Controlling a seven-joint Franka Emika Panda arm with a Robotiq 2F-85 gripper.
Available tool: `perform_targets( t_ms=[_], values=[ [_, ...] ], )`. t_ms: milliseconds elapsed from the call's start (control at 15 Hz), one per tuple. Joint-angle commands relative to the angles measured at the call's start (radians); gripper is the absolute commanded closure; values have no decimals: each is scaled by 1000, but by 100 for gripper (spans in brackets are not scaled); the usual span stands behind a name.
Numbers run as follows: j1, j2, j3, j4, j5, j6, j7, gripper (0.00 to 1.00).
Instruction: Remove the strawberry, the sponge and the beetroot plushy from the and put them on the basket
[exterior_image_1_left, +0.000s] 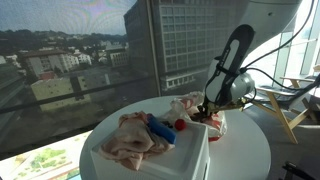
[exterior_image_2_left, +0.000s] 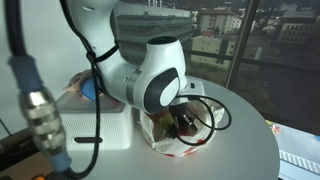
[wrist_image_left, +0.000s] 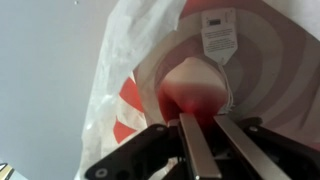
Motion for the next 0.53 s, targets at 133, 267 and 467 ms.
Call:
perform_targets(
  t_ms=[133,267,467],
  values=[
    [-6,-270,48,-212,-9,128,-51,88],
    [72,-353,-40,-289,-51,125,-48,91],
    [135,-450,-171,-359,-174,53,-38,92]
  ],
)
